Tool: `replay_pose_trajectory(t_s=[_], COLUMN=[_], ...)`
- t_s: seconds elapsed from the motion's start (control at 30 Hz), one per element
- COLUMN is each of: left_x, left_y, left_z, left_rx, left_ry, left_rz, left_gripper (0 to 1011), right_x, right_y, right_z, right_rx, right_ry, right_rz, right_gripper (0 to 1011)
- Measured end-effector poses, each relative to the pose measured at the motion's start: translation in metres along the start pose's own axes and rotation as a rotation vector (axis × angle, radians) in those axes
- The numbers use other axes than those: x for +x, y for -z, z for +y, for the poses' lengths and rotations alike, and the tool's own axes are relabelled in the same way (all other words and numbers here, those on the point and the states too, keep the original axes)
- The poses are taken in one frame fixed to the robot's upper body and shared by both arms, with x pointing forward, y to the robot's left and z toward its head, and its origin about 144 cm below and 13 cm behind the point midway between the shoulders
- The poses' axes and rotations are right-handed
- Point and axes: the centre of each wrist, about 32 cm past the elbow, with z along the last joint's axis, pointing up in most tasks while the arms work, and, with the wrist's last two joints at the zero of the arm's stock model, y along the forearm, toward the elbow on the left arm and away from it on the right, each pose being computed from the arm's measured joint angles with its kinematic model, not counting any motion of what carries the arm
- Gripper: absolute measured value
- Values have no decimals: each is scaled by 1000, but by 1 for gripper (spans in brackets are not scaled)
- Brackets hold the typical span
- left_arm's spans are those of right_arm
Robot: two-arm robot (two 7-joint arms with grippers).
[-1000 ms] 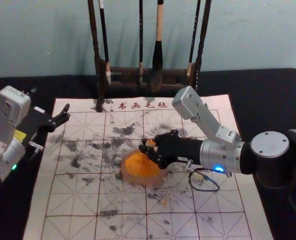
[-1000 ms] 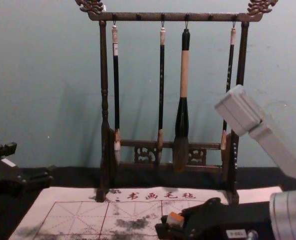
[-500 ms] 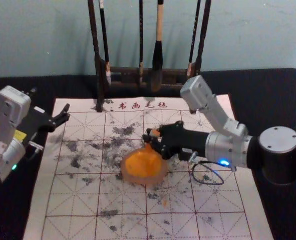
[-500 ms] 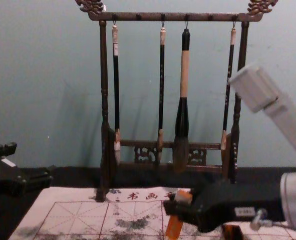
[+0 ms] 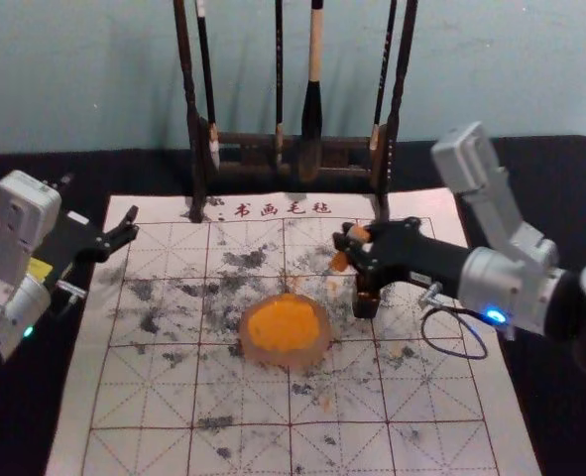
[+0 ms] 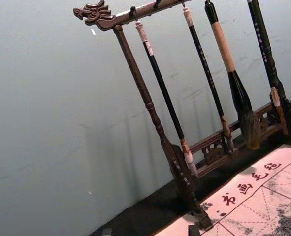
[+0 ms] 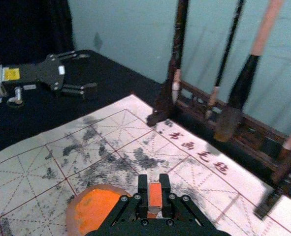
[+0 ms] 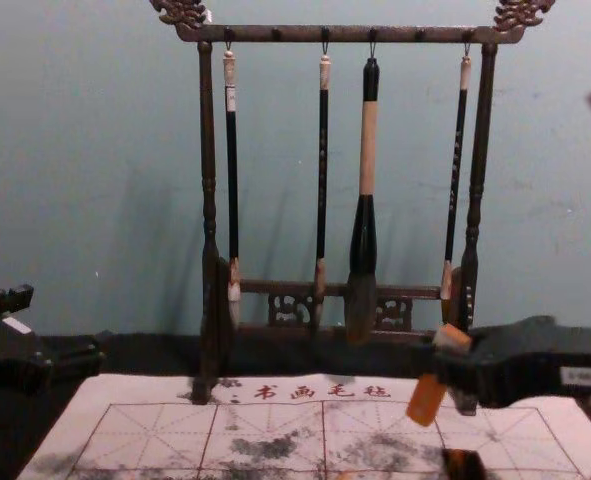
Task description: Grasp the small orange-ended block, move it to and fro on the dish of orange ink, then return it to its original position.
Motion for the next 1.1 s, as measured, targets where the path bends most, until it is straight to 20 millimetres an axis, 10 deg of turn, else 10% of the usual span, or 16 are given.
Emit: replay_pose_trajectory(t_s=[1.1], left_x=[0], left_y=[0], left_z=[0], left_rx=[0], left_ry=[0], left_rz=[0], left_gripper=[1001], right_x=[-16], right_y=[18], right_z=[-24], right_rx=[-64], right_ry=[139], right_rz=[119], right_gripper=[114])
